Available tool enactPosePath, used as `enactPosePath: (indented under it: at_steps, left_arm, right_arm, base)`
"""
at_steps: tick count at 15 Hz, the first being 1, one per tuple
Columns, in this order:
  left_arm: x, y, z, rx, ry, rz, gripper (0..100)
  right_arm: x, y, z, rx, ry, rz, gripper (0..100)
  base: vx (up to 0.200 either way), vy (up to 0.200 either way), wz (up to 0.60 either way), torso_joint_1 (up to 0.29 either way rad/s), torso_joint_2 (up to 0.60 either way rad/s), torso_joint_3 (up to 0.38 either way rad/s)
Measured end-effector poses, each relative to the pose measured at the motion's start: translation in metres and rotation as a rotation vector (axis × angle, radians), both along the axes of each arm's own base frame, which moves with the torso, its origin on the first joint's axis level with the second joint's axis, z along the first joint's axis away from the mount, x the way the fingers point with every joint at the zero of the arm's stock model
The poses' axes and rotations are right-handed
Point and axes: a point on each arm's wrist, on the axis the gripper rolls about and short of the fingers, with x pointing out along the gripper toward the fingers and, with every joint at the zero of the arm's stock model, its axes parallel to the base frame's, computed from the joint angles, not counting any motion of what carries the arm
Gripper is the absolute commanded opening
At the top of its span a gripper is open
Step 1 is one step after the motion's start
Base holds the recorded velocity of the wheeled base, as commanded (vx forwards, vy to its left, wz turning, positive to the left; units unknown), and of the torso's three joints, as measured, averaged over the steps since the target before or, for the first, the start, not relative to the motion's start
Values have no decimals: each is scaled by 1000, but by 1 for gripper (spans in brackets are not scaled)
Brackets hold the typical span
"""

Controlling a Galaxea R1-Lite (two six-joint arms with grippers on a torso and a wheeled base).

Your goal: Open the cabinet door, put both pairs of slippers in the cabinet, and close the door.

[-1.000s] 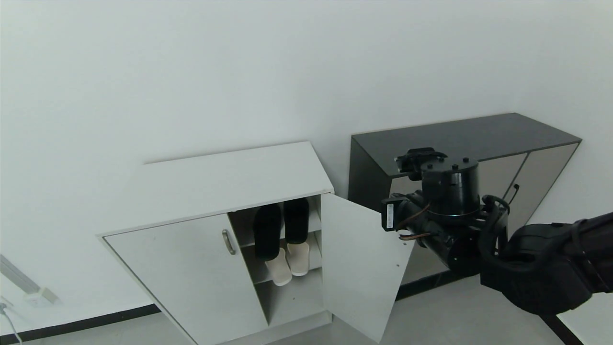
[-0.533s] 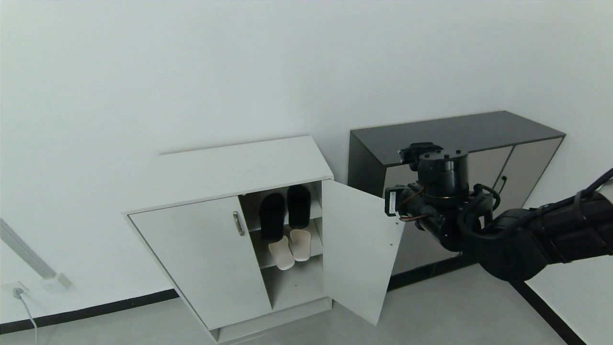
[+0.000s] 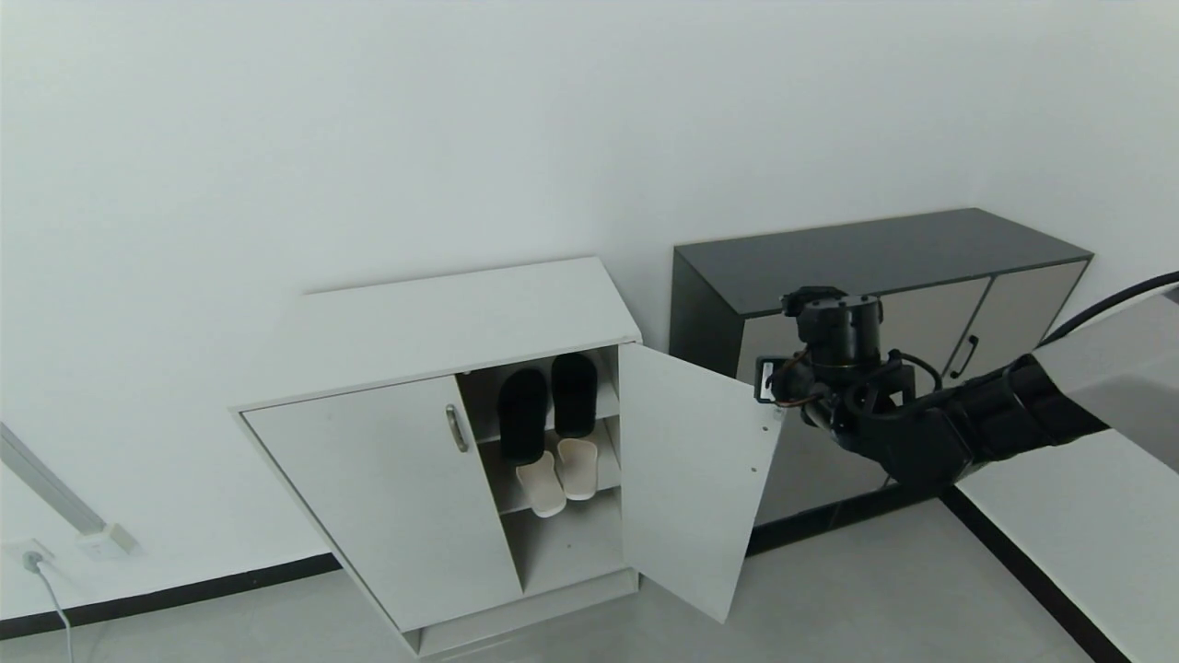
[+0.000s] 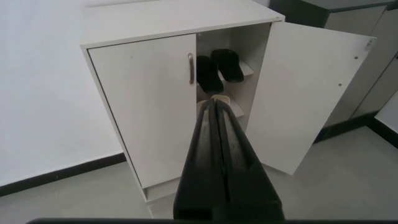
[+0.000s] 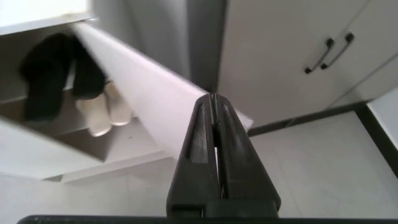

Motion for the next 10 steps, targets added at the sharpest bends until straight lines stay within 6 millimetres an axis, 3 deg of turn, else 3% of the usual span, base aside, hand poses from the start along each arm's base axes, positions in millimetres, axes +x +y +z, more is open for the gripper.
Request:
enactPosePath:
  at_steps: [4,10]
  left_arm:
    - [0,0,0,1,0,0,0]
    - [0,0,0,1,0,1,0]
  right_arm:
    - [30,-7,-18,-1,8,-34,0]
    - [49,-14,-44,-15,56,-46,0]
  base:
    - [0,0,0,0,0,0]
    - [0,0,0,0,0,0]
